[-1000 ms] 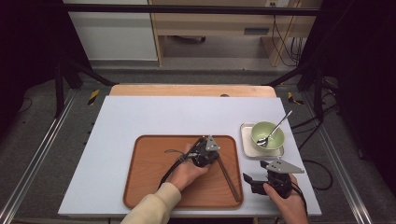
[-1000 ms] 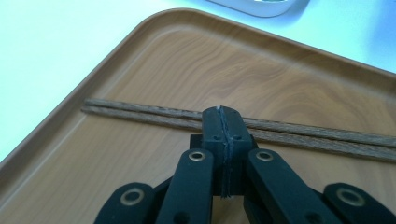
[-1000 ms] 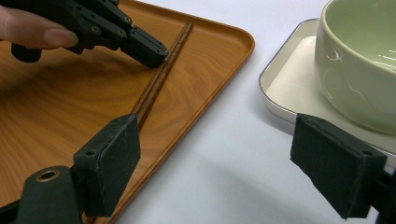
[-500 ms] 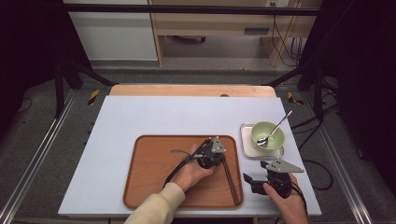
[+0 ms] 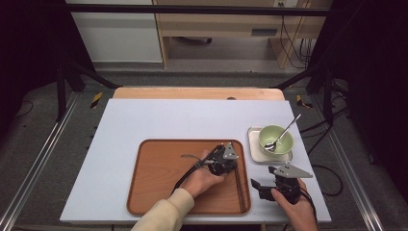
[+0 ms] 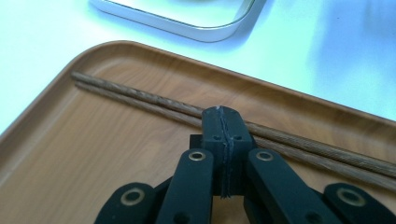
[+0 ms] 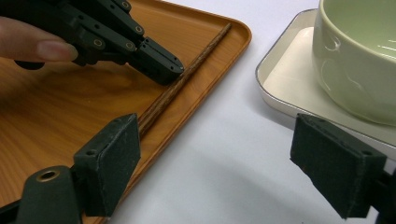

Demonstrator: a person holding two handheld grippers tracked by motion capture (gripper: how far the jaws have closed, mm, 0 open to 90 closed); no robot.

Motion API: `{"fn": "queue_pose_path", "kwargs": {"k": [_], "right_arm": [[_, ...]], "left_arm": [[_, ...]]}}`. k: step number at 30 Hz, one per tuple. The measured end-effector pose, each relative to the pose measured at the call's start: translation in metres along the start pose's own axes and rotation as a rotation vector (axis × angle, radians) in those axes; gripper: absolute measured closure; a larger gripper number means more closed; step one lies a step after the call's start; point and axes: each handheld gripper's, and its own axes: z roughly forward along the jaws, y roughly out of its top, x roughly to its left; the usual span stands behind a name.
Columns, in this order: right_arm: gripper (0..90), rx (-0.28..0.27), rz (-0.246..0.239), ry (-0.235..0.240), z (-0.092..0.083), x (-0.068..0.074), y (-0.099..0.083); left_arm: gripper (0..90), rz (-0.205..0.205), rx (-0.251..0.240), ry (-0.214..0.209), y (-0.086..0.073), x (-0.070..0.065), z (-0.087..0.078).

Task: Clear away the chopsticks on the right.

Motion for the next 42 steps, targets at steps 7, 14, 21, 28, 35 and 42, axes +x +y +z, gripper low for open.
{"fn": "queue_pose_path", "kwargs": {"k": [7,14,21,28,35,42], "right_arm": [[16.2,0.000,0.008,-0.002,0.000,0.000,0.000],[16.2,0.000,0.008,-0.007,0.000,0.000,0.000],[16.0,-0.002,-0.006,-0.006,0.000,0.000,0.000],[15.7,-0.015,-0.017,-0.011,-0.001,0.001,0.000],[16.0,-0.035,-0.037,-0.012,-0.004,0.001,0.001],[16.3,-0.046,-0.033,-0.026,-0.008,0.000,0.001]], "left_arm": [[89.7,0.007,-0.006,0.006,-0.001,0.001,-0.006],[89.7,0.000,-0.023,0.017,-0.008,0.005,-0.018],[89.7,-0.011,-0.049,0.025,-0.016,0.007,-0.030],[89.7,-0.007,-0.069,0.047,-0.025,0.011,-0.048],[77.5,-0.037,-0.127,0.104,-0.045,0.011,-0.074],[41.6,-0.089,-0.217,0.190,-0.071,0.014,-0.107]]}}
